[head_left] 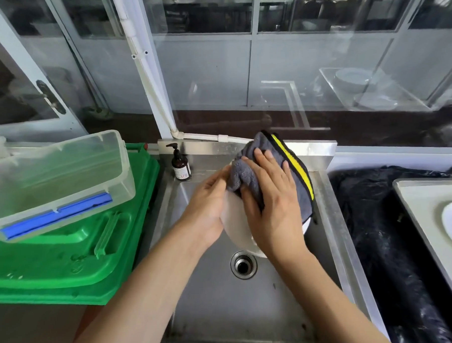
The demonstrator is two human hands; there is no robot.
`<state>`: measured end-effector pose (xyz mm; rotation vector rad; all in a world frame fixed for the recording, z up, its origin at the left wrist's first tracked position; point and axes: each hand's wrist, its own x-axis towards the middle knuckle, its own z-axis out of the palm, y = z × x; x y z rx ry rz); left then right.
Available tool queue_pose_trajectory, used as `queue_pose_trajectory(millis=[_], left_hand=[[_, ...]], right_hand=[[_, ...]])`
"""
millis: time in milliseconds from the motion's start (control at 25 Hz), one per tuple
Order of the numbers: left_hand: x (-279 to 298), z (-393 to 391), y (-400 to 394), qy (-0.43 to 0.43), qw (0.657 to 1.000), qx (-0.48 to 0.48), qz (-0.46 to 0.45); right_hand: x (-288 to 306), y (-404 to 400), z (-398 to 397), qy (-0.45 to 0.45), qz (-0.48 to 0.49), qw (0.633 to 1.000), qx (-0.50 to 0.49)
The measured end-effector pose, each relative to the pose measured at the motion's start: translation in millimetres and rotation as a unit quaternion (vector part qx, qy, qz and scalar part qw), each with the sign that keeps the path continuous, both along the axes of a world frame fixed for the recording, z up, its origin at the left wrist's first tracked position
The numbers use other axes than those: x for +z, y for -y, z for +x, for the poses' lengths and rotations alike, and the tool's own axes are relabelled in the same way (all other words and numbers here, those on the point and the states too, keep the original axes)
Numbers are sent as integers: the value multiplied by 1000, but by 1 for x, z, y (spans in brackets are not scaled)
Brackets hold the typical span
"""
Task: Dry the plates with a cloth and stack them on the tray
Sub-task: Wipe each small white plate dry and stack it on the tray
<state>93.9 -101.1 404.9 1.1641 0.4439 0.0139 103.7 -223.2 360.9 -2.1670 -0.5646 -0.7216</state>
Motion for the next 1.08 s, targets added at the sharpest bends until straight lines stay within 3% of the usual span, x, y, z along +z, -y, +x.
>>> queue_pose_trajectory(millis=[160,320,520,680,880,1080], left_hand=[[13,6,-9,-26,999,46,-3],[7,9,-13,-29,998,62,-13],[2,-2,-7,-16,1000,-20,-11],[5,-5,-3,2,1000,-12,-4],[18,9,-24,-14,998,60,-15],[16,6,-33,-12,1000,22,6]], right_hand=[[-25,8,-35,26,-69,994,84],[-58,25,-58,87,-151,980,100],[-21,15,-21,36,-20,998,37],[14,11,14,8,-23,999,21],[-22,31,-26,-12,-19,997,71],[-45,32,-45,-34,10,998,43]])
